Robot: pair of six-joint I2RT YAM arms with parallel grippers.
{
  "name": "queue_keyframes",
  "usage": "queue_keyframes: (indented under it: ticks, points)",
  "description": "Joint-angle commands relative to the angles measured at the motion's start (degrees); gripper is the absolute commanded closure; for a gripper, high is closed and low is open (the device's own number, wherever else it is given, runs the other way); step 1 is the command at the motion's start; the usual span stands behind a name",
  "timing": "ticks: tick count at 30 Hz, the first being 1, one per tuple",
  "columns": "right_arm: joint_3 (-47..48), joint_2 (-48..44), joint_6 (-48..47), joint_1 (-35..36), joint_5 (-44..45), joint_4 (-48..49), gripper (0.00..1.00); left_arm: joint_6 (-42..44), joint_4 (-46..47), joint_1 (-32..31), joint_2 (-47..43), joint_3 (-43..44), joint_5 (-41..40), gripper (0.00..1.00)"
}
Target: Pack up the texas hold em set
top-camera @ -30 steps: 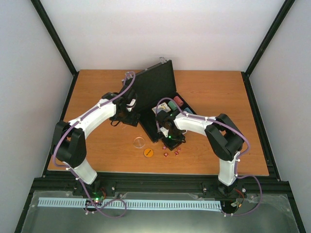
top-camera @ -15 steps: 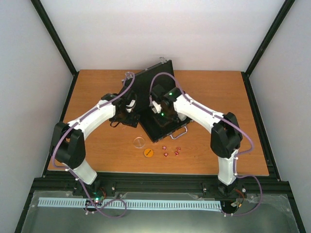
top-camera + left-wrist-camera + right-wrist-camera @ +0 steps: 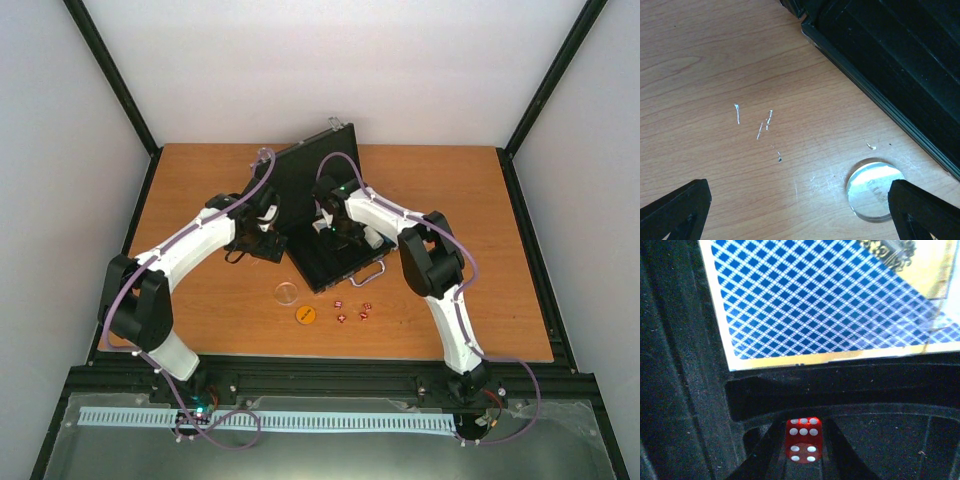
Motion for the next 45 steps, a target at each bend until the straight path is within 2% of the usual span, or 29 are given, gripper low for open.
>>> queue_keyframes:
  ticks: [1, 11, 26, 30, 34, 36, 45]
  points:
    - [3.34, -0.38, 0.27, -0.58, 1.1, 2.33, 0.97, 0.78, 0.51, 0.23, -1.48, 0.12, 0.04, 0.0]
    - [3.53, -3.01, -1.6, -0.58, -1.53, 4.49, 0.97, 0.7, 0.67, 0.21, -0.77, 0.1, 0.03, 0.0]
    - [1.96, 1.38, -2.25, -0.59, -4.19, 8.49, 0.96, 0.78, 0.55, 0.23, 0.2, 0.3, 0.11, 0.0]
    - [1.42, 0.77, -2.45, -0.58, -4.65, 8.21, 0.86, 0.85, 0.74, 0.23, 0.69, 0.27, 0.34, 0.0]
    - [1.66, 0.14, -2.85, -0.58, -5.17, 7.56, 0.6, 0.87, 0.77, 0.22, 1.12, 0.58, 0.62, 0.0]
    - [1.74, -0.56, -2.83, -0.59, -5.37, 7.52, 0.51, 0.94, 0.8, 0.23, 1.12, 0.63, 0.63, 0.0]
    - [4.13, -3.46, -3.26, -0.58, -7.46, 6.2, 0.43, 0.96, 0.8, 0.23, 0.92, 0.54, 0.71, 0.0]
